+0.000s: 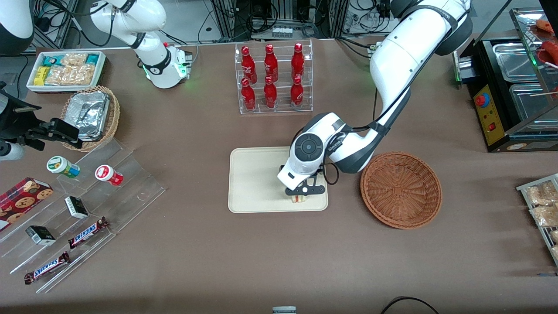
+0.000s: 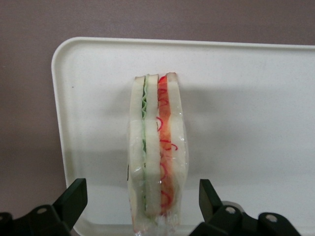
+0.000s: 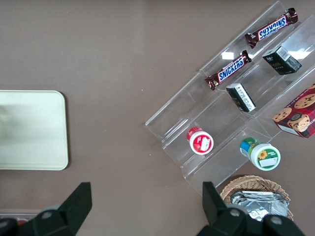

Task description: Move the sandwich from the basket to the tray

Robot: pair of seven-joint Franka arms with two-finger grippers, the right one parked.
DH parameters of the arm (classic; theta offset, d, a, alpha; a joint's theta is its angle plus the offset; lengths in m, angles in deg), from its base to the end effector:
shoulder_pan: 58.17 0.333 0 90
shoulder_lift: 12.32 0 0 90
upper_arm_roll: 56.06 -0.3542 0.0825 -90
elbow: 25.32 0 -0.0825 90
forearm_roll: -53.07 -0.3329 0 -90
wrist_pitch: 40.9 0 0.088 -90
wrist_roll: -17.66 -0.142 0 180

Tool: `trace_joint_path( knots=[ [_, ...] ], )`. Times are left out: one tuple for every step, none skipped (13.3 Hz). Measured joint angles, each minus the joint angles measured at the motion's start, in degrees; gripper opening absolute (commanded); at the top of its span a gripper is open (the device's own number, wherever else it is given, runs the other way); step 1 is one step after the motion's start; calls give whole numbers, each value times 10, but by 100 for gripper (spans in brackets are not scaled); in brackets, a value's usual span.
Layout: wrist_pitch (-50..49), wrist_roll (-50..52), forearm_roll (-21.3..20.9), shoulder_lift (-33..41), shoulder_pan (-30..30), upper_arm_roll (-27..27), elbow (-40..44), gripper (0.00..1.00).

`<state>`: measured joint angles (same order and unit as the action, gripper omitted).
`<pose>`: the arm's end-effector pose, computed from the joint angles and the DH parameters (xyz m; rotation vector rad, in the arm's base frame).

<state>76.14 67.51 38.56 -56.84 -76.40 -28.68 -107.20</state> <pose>0.5459 -0.4277 0.2809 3.1125 0.0874 -0.2084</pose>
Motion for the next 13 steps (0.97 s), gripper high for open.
trace_joint_path(
  knots=[
    [-10,5,0,3,0,0,4,100],
    [-20,8,0,6,0,0,13,100],
    [-32,9,0,8,0,0,26,100],
    [-46,11,1,10,1,0,39,100],
    [-62,13,2,12,1,0,53,100],
    [-81,14,3,16,1,0,66,100],
    [-99,16,3,20,2,0,76,100],
    [-113,18,3,23,4,0,85,100],
    [-122,20,4,25,7,-1,94,100],
    [-128,20,4,29,11,-1,101,100],
    [-133,20,4,34,18,-1,107,100],
    [-134,20,4,41,26,-1,109,100],
    [-134,20,4,49,35,-1,110,100]
  ],
)
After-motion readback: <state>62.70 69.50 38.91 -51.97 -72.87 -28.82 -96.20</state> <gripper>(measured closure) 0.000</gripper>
